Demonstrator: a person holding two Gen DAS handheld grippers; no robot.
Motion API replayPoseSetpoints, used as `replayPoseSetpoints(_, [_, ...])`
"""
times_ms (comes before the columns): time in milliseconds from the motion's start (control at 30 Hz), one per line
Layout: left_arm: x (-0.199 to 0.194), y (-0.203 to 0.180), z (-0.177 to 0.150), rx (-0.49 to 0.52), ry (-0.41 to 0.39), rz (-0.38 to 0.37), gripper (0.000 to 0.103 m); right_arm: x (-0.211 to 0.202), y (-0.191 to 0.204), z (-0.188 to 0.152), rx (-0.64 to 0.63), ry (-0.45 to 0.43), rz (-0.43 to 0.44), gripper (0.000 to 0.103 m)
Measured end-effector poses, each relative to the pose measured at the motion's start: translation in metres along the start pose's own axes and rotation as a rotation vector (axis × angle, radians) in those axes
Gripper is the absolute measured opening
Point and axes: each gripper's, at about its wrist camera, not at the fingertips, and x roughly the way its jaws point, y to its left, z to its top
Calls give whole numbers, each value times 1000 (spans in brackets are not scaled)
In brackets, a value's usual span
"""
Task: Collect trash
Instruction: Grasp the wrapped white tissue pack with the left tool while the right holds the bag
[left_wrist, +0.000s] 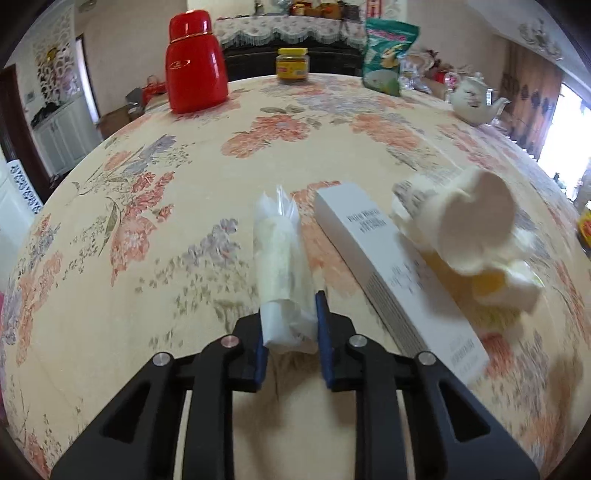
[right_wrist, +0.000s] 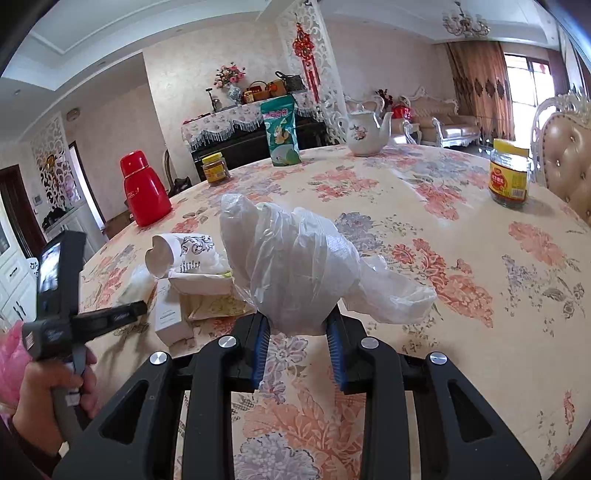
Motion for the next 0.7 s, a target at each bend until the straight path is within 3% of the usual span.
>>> replayPoseSetpoints(400, [-75,9,-63,42,-110,-131,20,-3,1,-1,-3,-11,15,29])
replayPoseSetpoints(700, [-114,17,-95,81,-189,-114,20,-15,14,-4,-71,-64,37,29])
